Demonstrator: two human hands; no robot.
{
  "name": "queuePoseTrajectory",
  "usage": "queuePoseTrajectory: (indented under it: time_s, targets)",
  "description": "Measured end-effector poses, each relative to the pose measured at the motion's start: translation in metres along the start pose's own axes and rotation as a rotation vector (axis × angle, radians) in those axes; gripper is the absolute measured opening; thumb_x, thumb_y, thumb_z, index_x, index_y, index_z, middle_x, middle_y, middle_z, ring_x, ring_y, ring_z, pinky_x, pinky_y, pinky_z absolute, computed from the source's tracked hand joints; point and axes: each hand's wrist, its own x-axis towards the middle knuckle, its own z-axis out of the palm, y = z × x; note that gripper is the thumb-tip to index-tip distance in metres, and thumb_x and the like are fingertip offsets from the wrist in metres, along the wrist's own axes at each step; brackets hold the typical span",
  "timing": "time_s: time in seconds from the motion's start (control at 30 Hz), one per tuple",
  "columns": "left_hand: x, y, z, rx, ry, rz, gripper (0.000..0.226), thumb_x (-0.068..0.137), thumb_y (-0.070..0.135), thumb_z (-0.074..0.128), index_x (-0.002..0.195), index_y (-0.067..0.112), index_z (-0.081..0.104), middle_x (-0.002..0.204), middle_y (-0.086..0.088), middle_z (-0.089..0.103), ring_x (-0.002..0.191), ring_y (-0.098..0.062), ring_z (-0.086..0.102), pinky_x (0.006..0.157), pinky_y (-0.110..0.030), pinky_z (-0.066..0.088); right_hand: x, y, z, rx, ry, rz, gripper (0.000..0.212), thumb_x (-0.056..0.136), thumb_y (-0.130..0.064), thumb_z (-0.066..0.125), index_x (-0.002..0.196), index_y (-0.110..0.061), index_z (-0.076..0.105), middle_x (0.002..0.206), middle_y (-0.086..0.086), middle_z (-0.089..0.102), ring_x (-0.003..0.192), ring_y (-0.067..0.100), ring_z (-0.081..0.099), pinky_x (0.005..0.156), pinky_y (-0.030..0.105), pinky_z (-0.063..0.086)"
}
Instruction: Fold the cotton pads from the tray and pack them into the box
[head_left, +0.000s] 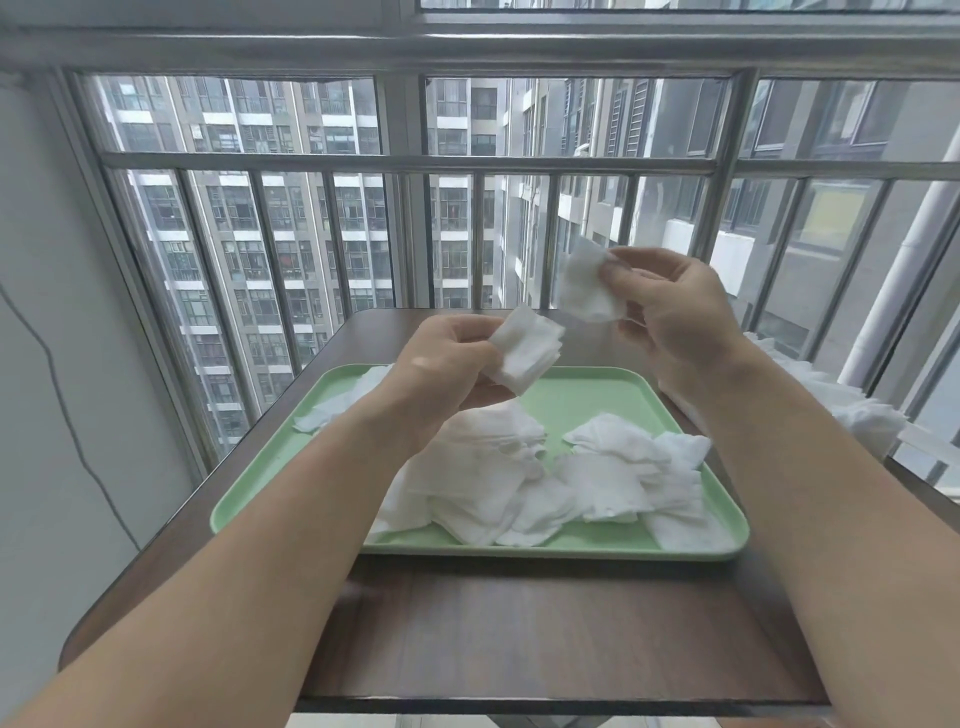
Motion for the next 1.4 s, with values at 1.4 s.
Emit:
queuePoseTrajectory:
  time_s: [1.4]
  targets:
    - [-0.002,-0.004,0.008,0.168,0.209,0.198,0.021,0.083,0.005,0.078,0.094,0.02,0.069,0.084,-0.004,0.073,0.068,-0.009,0.07,0.063,-0.031,0.061,-0.004,-0.008,-0.006,-1.243,-0.541,0.211,0.011,0.09,-0.023,0.074,0.095,-0.014,0.075,0.082,0.0,0.076,0.074,0.013,0.075,0.059,0.026,0.059]
